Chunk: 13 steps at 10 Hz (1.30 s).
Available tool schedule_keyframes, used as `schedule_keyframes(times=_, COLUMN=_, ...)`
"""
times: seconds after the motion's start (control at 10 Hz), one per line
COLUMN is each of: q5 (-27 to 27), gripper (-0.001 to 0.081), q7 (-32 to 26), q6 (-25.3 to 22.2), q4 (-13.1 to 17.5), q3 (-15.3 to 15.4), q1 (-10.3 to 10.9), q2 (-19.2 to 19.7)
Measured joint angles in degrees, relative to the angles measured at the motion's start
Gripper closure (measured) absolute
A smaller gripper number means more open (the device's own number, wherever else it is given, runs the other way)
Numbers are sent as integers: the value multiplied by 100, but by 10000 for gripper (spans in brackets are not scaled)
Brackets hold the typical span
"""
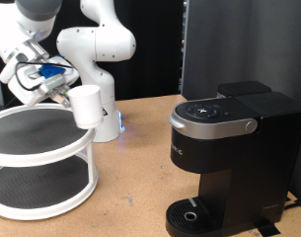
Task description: Make a cup of coffee with the keurig machine
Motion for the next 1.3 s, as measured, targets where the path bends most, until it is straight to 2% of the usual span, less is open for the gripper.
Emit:
schedule_keyframes(times=0.2, q5=481, gripper=737, q7=82, q6=398, q4=-34, q3=321, q1=295, q2=70)
schedule_keyframes(times=0.5, q5=1302, gripper=737, q7=79, q6=1123, q4=-49, q3=774, q1=802, q2=372)
schedule_keyframes(times=0.8, q5=1927, gripper=737, q7=-9, q6=1588, q4=-36, q3=1054, q1=1206, q2=685)
schedule_keyframes(times=0.9, q5=1966, gripper=737, q7=-16, q6=1641, q4=-12, q3=1078, q1=1261, q2=761)
schedule_keyframes(times=1.3, q5=1966, gripper=737, q7=-12, q6=1561, q4=32, q3=1025, q1=1251, q2=797)
